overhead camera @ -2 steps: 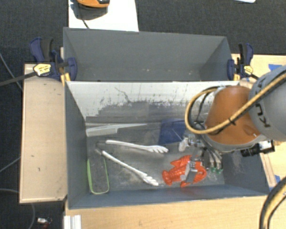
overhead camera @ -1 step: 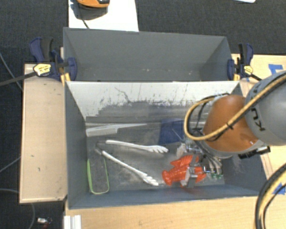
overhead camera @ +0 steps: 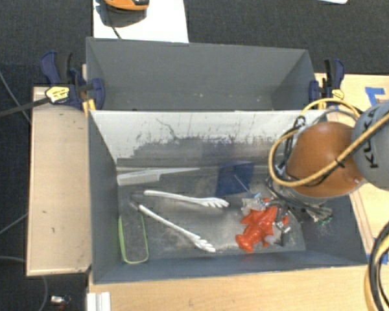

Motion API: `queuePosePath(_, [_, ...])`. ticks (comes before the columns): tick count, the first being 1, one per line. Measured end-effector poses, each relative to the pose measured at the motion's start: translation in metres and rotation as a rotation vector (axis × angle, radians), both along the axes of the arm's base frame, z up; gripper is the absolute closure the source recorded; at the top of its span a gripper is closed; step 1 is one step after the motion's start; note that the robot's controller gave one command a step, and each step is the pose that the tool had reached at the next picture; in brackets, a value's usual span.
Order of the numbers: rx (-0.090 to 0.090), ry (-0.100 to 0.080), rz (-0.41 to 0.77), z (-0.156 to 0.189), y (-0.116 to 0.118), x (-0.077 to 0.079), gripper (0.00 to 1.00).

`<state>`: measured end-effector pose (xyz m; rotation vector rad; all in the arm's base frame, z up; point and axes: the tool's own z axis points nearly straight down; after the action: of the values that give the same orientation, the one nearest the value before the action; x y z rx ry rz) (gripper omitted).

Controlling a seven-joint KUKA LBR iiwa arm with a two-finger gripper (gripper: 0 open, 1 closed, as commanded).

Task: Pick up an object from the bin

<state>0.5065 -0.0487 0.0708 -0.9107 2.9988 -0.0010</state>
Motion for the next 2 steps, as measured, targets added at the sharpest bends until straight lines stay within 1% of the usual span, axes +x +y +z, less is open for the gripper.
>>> queuePosePath(2, [0.001, 0.001, -0.006, 0.0000, 0.0004, -0.0001, 1.00])
